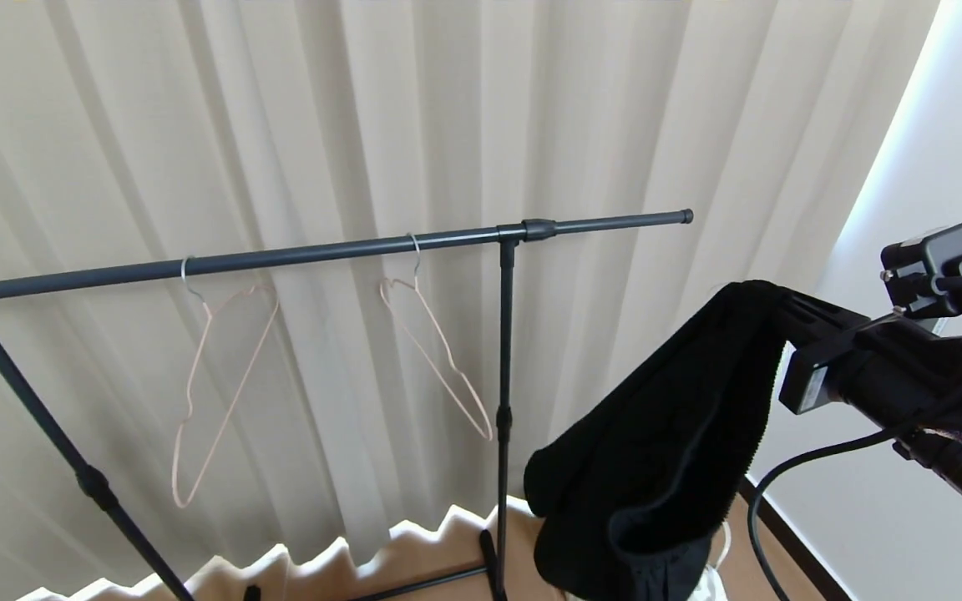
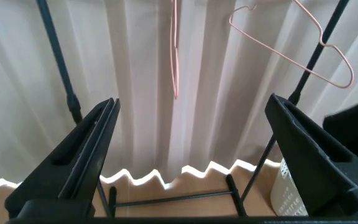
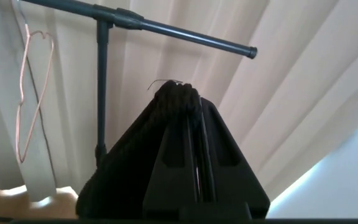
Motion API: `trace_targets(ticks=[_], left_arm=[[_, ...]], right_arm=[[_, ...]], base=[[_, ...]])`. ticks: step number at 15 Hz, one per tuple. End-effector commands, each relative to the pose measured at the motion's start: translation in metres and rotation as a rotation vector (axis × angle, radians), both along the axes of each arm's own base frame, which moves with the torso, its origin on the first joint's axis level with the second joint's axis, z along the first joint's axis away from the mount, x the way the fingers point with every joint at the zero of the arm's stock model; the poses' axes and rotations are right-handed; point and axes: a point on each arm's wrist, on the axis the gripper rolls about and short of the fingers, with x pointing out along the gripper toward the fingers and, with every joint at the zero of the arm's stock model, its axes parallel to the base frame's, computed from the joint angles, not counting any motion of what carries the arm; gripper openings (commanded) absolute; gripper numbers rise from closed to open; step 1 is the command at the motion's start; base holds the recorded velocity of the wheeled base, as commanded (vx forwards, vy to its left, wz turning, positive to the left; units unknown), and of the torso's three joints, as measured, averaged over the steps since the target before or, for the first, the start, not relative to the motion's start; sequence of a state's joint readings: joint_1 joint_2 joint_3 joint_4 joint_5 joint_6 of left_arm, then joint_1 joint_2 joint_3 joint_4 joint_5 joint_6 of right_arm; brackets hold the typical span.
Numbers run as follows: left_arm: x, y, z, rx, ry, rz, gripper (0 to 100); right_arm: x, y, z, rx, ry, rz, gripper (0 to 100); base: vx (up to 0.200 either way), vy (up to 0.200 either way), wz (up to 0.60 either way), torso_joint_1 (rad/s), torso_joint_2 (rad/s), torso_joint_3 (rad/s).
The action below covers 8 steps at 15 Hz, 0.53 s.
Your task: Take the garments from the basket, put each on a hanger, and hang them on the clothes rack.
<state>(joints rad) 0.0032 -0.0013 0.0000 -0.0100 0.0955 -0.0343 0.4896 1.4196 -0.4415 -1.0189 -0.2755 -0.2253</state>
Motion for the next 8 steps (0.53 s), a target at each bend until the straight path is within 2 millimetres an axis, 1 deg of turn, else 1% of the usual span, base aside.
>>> trace_targets(ticks=[1,3,8], left_arm=[[0.0001,0.0,-0.0001,0.0,0.002,0.001,100],[0.0001,0.0,0.0001,0.0,0.001,0.001,100],[0.0001,0.0,0.0001,0.0,0.001,0.001,100]], right_arm=[[0.0006,-0.0012,0.0007,0.001,-0.003,-0.005,0],[0.0006,-0.0012,0.0007,0.001,-0.003,-0.005,0],[0.0001,-0.0011,0.0007,0.0,-0.004,-0.004,0]], base=[[0.0,0.0,0.6,-0.002,0.0,0.007],[0.0,0.0,0.6,-0.002,0.0,0.007],[0.0,0.0,0.0,0.0,0.0,0.0]])
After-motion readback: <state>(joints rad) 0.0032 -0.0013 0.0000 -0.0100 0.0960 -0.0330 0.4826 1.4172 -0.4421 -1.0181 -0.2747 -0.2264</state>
